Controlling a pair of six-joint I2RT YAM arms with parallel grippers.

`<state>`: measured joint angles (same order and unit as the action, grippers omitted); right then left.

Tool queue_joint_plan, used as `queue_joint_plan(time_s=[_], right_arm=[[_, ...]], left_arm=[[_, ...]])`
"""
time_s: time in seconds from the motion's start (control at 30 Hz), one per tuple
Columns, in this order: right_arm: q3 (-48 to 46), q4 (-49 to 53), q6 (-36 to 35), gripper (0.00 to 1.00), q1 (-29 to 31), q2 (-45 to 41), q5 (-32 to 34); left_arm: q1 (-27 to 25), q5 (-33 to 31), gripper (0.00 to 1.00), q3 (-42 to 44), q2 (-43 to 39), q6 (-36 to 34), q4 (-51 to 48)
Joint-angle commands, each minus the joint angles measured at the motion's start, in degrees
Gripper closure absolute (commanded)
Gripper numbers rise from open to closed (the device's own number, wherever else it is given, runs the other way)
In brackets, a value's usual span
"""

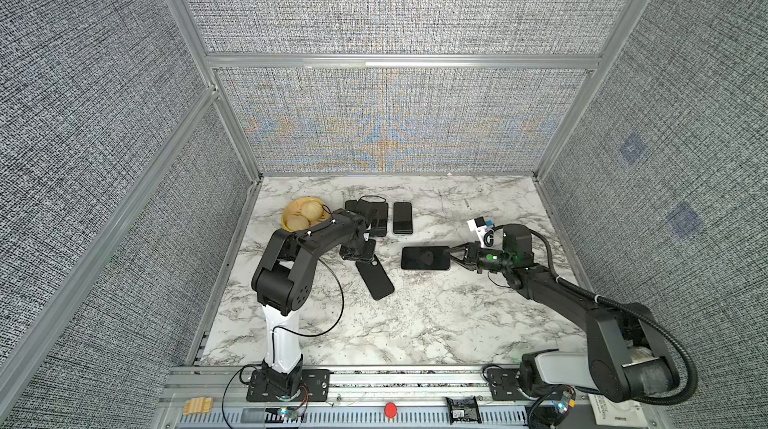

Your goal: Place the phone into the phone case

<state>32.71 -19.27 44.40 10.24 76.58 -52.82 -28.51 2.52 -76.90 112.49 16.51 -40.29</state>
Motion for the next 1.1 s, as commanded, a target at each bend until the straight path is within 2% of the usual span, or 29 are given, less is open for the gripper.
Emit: queue_joint_plan(time_s=[0.0,0.33,0.5,0.67,0.8,1.07], right_arm=[[1.13,0.26,-0.91,0.97,0.65,0.22,-0.02],[1.66,-1.20,-0.17,0.97,3.11,2.22,0.85],[1.65,-2.17,0.14,0.97,4.04,3.45,1.40],[1.55,-3.43,0.70,0.97,4.59,4.59,1.57],[1.34,-5.42,1.62,0.98,5.06,6.16,1.55],[1.57,-6.75,2.18,0.98,5.42,7.31,1.38]], left_arm=[[0.01,-0.69,0.64,0.68,-1.03,-0.03,0.08],[0.01,-1.69,0.77,2.36,-1.04,0.08,0.56],[0.03,-1.43,0.80,2.99,-1.48,0.10,0.93],[0.02,0.97,0.81,4.01,-2.59,0.97,1.40],[-0.06,1.68,0.89,5.59,-3.89,1.77,2.06],[-0.16,3.87,0.93,8.04,-6.61,4.11,3.07]])
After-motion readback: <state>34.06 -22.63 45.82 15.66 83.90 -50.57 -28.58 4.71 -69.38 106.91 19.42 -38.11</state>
